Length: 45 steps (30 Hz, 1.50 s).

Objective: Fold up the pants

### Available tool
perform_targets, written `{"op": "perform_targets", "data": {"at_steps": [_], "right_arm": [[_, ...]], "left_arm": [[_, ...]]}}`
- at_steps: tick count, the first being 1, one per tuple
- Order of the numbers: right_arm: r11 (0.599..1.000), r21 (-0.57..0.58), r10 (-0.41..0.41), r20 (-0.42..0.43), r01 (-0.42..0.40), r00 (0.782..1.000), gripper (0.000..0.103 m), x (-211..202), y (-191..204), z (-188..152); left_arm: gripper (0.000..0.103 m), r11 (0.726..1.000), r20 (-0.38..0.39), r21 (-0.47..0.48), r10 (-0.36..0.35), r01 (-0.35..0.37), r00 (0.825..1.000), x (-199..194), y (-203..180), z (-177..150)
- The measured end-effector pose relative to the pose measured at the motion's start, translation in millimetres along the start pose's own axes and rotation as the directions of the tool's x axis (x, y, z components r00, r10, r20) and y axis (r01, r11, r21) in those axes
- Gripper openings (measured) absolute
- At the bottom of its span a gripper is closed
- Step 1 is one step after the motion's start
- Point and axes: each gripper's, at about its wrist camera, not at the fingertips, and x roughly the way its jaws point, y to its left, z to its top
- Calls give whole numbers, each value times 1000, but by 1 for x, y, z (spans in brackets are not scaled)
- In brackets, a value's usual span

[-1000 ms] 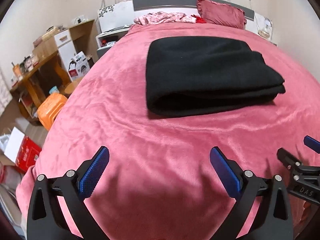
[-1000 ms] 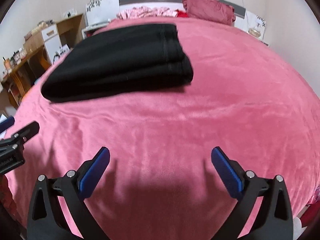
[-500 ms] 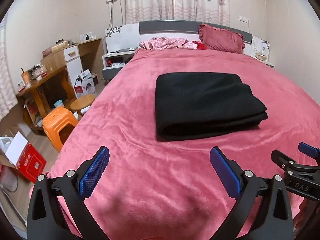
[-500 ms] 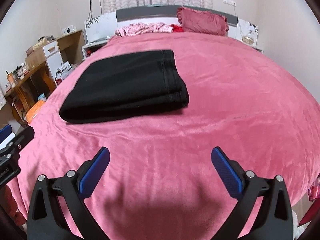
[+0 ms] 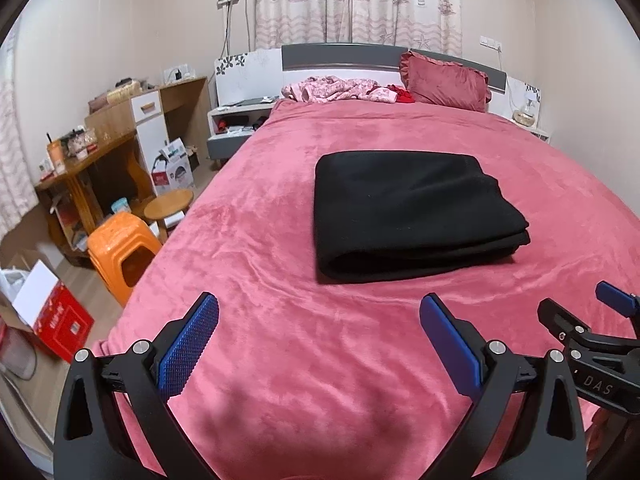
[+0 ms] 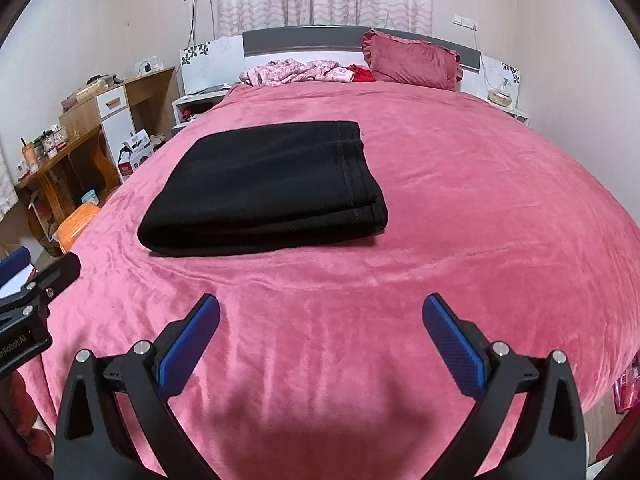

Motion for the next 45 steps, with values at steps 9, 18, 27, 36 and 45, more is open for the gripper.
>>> {"op": "perform_targets", "data": {"at_steps": [9,18,27,36,45], "right_arm": [[1000,1,8,18,-8,1000,101,-3,3,2],[1000,10,9,11,-9,1000,101,-1,2,3],[1000,7,12,6,-12,1000,101,1,1,2],[1000,7,17,-4,-17,1000,101,4,0,-1],[1000,6,18,-7,-18,1000,101,4,0,-1]], "left_arm": [[100,999,9,-29,-18,18,1000,-4,3,0],[100,1000,12,-8,-20,21,1000,-6,-1,-2],[100,1000,-7,-23,-16,16,1000,-3,2,-3],[100,1000,-5,-16,-13,13,1000,-2,2,-2],[100,1000,-11,-22,-15,15,1000,-1,3,-2]]}}
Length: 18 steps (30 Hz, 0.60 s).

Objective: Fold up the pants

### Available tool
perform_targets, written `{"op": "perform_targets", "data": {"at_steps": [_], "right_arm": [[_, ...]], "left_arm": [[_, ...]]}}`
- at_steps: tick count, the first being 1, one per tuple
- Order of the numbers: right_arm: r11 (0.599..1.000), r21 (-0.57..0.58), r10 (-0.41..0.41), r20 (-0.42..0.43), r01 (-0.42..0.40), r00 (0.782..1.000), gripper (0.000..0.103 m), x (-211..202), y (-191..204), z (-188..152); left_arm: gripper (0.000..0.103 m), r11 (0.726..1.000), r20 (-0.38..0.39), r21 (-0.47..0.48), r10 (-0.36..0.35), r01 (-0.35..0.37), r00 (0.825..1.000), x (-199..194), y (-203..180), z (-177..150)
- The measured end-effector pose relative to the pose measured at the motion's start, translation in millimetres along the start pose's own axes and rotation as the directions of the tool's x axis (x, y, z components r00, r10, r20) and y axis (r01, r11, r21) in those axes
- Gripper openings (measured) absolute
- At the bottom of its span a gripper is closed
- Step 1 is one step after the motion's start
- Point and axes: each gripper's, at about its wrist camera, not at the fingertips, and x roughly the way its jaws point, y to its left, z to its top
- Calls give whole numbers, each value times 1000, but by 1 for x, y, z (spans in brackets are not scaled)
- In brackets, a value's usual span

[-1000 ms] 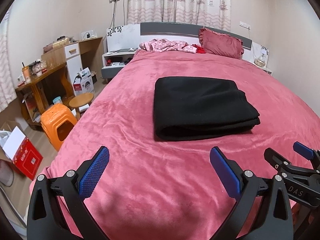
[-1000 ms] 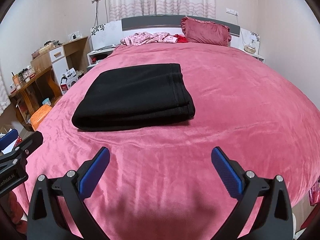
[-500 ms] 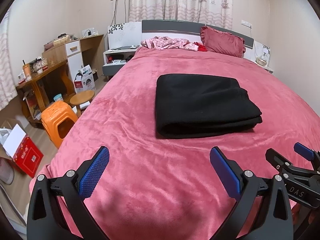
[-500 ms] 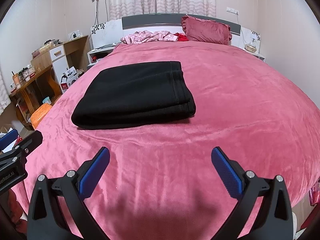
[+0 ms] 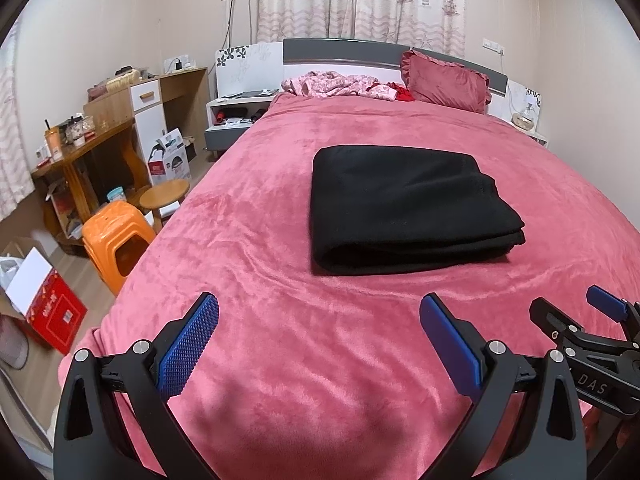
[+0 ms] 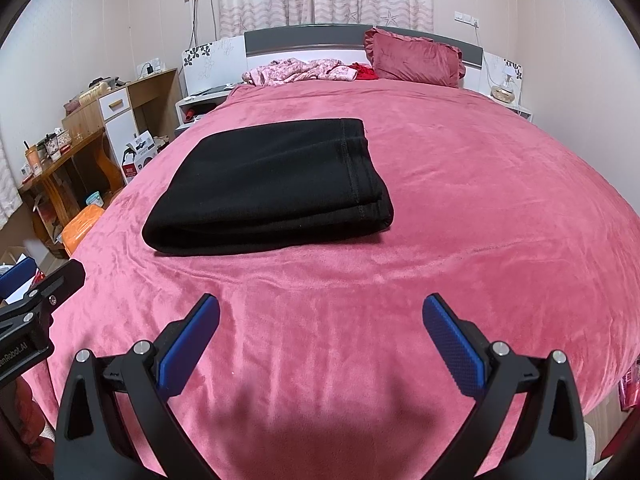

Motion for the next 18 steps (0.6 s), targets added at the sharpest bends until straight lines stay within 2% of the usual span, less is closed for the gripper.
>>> {"op": "perform_targets", "data": {"at_steps": [18], "right_arm": [[1000,-1,1,-6,-1,1000,101,3,-1,-2]], "left_arm": [[100,1000,-13,0,-1,1,1000,2,3,-2]]}}
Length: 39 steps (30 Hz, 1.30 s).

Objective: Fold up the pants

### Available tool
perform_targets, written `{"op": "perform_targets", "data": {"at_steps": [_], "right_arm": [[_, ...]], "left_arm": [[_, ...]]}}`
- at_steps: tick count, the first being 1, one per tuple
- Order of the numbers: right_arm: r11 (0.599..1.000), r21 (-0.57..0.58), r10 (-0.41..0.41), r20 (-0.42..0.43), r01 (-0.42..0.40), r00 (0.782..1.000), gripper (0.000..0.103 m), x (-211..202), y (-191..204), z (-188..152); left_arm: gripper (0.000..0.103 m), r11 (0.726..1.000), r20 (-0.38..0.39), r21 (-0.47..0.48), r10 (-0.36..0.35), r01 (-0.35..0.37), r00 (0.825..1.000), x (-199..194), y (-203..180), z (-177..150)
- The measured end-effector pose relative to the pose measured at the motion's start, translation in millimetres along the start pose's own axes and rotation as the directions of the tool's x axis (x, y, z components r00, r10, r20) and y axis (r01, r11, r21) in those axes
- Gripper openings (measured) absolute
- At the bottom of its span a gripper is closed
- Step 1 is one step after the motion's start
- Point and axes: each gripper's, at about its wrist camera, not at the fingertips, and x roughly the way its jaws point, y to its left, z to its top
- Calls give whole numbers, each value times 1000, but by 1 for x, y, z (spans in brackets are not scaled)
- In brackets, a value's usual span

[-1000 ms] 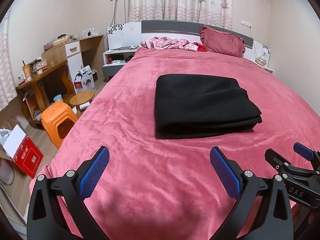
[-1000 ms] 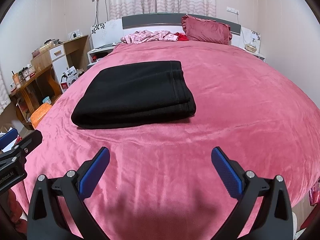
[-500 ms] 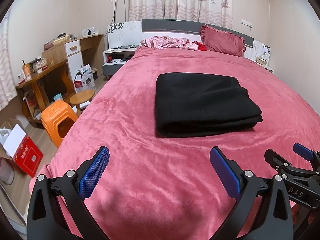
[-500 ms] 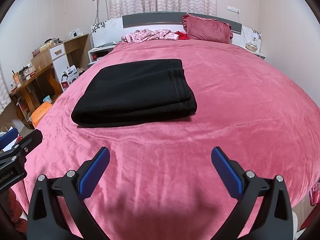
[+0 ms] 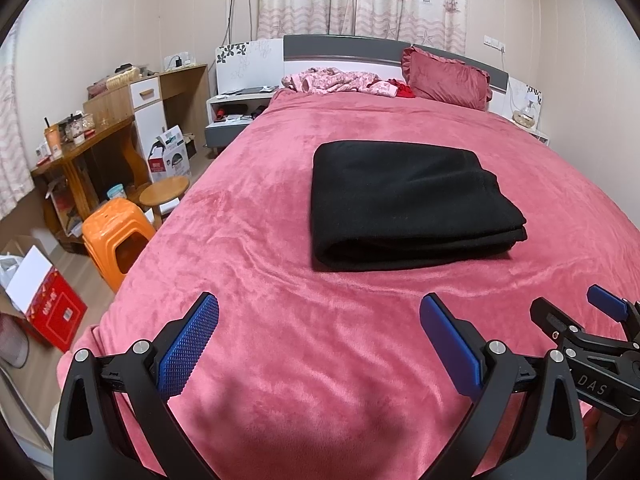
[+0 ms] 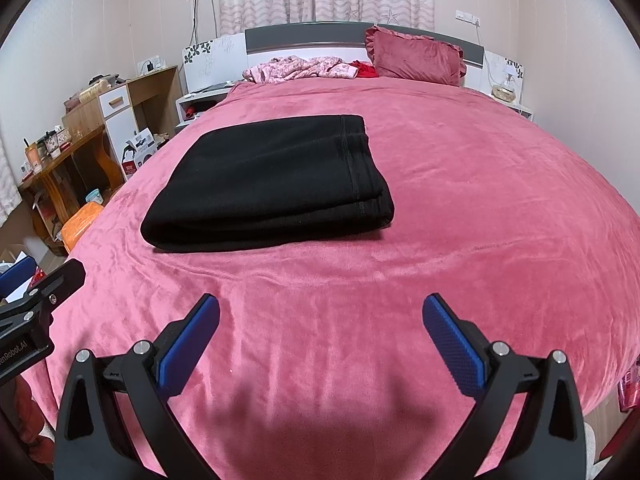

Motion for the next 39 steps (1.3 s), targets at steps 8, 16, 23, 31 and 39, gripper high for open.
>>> {"op": "perform_targets", "data": {"at_steps": [8,16,23,31,39], "right_arm": [[1000,-2,0,-5,0,1000,101,2,-1,-1],[1000,1,4,-14,-4,1000,101,5,-5,-2],[1000,0,6,-18,-6,1000,101,7,-5,-3],[1000,0,5,-22,-5,1000,101,7,-6,-2],[1000,3,7,-32,-7,999,101,12,-10,-4]], "left_arm": [[100,1000,-2,2,-1,1,1000,0,0,-1],[100,1000,-17,-1,-4,4,1000,4,4,-5],[100,1000,-19,0,-4,4,1000,5,5,-5],[100,1000,-21,-1,-5,5,1000,6,5,-5],[100,1000,-36,3,-10,10,999,11,4,-8]]}}
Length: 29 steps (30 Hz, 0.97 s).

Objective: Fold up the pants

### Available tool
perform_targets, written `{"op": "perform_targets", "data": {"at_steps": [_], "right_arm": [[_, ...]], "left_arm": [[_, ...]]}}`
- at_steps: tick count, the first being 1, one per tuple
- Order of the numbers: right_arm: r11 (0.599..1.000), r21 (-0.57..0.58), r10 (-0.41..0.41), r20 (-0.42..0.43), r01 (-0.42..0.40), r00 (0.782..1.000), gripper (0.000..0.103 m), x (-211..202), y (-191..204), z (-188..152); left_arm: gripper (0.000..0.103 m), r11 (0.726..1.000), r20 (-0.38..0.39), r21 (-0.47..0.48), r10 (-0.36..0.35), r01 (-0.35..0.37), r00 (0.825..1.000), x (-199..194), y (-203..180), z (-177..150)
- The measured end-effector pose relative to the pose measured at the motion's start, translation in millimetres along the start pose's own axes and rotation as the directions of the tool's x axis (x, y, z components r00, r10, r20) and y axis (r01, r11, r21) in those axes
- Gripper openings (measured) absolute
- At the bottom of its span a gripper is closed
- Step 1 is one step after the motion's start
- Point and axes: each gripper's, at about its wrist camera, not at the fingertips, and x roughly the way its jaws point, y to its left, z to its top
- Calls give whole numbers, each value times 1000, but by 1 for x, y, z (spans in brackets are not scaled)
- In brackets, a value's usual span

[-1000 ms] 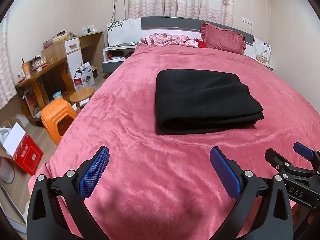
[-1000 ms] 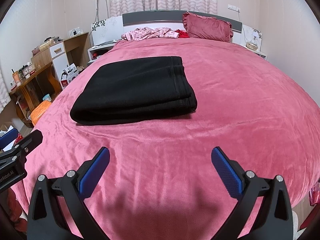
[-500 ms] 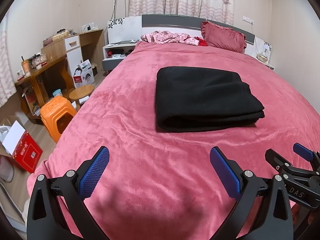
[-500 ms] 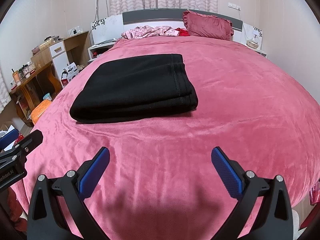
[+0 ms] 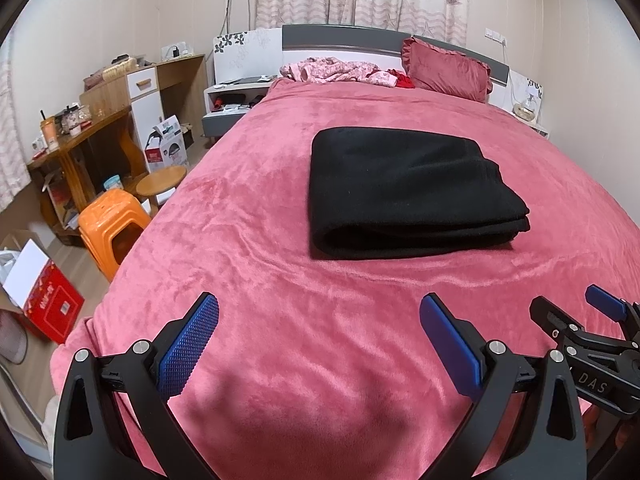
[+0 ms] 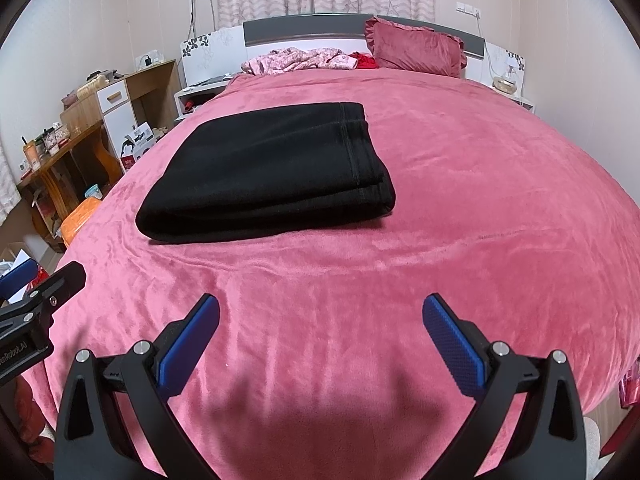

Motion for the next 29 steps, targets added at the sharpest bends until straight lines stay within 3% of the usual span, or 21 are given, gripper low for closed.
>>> {"op": "perform_targets", "data": {"at_steps": [20,29], "right_arm": [[1000,24,3,-44,-2,999,101,15,-8,-4],[999,5,-33,-120,34,992,101,55,-16,-8]], "left_arm": [[100,1000,-52,7,-13,14,999,18,-5,-4],[100,1000,-165,4,-10,10,986,67,-12,-11]]}}
